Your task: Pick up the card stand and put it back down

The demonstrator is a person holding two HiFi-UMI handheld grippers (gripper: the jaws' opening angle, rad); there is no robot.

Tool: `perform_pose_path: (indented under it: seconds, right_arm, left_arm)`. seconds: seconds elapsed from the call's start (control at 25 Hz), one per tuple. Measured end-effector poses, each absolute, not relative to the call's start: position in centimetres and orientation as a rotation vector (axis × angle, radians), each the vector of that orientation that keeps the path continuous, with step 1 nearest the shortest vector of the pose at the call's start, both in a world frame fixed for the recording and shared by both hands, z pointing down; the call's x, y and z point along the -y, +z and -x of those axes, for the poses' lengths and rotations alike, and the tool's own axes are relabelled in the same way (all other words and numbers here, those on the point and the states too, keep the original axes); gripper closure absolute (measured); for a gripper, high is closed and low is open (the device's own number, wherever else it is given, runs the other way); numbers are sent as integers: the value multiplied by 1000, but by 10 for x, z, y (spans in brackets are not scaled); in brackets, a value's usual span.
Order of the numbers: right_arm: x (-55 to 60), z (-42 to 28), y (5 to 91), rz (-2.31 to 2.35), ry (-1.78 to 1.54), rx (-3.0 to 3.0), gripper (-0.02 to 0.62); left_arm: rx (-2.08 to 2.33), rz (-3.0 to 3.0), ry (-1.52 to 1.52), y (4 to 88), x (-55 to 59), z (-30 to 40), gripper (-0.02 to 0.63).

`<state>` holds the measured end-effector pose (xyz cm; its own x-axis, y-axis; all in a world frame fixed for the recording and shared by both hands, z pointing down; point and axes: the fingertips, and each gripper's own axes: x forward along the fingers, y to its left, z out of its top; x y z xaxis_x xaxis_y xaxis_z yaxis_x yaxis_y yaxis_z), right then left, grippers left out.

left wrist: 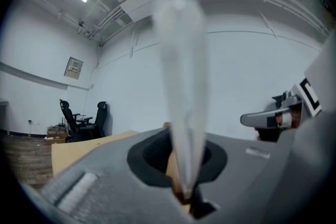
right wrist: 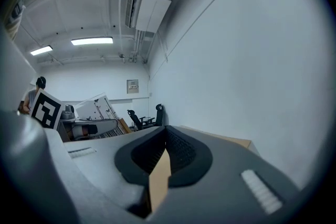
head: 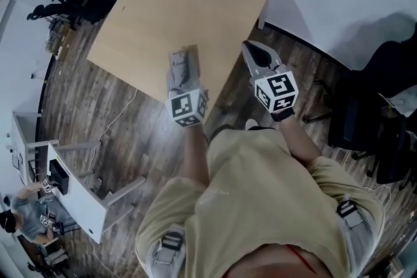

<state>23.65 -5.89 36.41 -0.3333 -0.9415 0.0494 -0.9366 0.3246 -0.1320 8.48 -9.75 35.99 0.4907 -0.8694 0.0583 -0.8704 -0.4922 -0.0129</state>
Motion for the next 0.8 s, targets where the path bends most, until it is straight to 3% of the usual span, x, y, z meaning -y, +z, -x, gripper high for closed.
perform_pose_path:
  seconds: [0.8]
  right_arm:
    - [195,-340,455,2004,-491,-2492,592]
  left_arm:
    - [1443,-2873,544,459,236,-226,581]
